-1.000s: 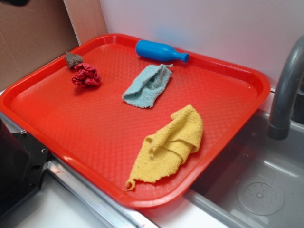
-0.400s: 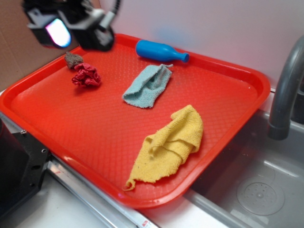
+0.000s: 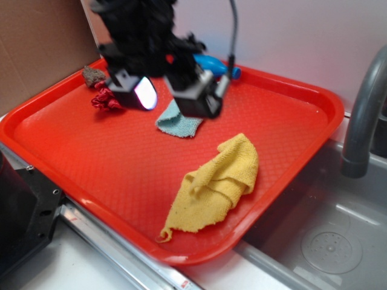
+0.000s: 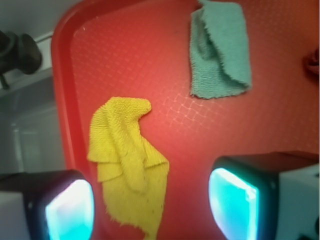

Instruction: Grab the yellow cloth.

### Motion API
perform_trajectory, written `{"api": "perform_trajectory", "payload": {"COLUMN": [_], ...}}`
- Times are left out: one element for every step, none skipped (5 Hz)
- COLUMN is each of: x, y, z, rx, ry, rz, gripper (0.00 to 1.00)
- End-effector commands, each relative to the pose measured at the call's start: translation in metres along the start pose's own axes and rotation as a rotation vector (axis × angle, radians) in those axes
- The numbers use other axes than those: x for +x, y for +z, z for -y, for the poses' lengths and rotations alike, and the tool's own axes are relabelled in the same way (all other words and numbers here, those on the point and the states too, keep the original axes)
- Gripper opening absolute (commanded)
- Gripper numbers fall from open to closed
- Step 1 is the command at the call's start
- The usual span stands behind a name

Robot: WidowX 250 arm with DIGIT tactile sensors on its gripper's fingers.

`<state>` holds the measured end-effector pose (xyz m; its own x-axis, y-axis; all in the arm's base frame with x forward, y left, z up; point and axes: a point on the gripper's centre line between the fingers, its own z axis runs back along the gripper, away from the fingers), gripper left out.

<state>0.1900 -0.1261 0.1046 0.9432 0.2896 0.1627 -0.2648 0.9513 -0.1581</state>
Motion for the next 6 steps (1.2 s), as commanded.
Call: {"api": "perform_trajectory", "payload": {"x": [0.017,0.020,0.019,0.015,0.015,0.015], "y": [-0.050,-0.071,-0.091,-0.099,-0.101,-0.100], "z": [0.021,0.024,0.028,0.032,0.032,0.031], "rx": [0.025,0.049,0.055,0.095,0.105,0.116], "ry": [-0.027,-0.061,-0.100,-0.126,-0.130,-0.121], "rz": [0.009,-0.007,-0.051,-0.053,-0.041,-0.041], "gripper": [1.00,1.00,1.00,0.97,0.00,0.00]}}
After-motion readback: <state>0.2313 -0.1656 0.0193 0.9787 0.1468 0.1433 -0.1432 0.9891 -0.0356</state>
